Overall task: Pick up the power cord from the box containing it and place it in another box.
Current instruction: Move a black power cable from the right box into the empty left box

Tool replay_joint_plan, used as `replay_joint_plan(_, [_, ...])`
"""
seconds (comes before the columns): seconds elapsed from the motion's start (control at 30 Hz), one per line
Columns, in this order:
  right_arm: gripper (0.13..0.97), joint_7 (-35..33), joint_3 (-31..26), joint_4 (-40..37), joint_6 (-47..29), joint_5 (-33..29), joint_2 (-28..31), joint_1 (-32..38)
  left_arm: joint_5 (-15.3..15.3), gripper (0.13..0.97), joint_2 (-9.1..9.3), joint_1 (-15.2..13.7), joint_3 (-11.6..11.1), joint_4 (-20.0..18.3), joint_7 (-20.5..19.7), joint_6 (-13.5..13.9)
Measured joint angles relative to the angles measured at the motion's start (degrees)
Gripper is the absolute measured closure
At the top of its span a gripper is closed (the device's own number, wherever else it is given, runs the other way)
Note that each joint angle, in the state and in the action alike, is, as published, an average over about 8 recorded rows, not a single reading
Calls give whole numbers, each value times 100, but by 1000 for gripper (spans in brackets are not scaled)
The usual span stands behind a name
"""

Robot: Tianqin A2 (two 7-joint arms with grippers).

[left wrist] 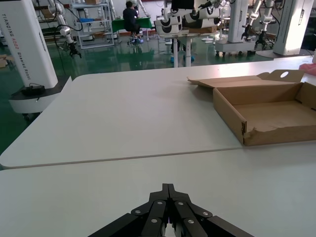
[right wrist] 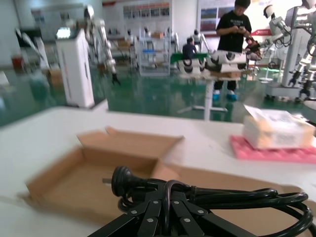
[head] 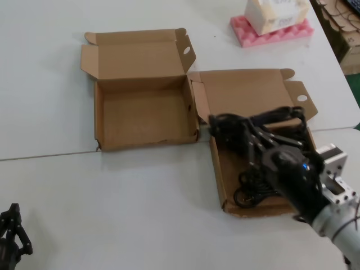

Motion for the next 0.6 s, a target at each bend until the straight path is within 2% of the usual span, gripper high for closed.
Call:
replay_joint_plan(0.13, [943, 0, 17, 136, -247, 368, -290, 135, 0, 934, 0, 0, 0, 0, 0, 0])
replay_joint_plan(0.27, [943, 0, 61, -23, -678, 687, -826, 432, 0, 934, 0, 0, 0, 0, 0, 0])
replay_joint_plan(0.43, [943, 0, -60, -859, -1114, 679, -1586, 1078, 0, 934, 0, 0, 0, 0, 0, 0])
replay_joint_plan(0.6, [943, 0, -660, -2051, -999, 493, -2044, 1875, 0, 934, 0, 0, 0, 0, 0, 0])
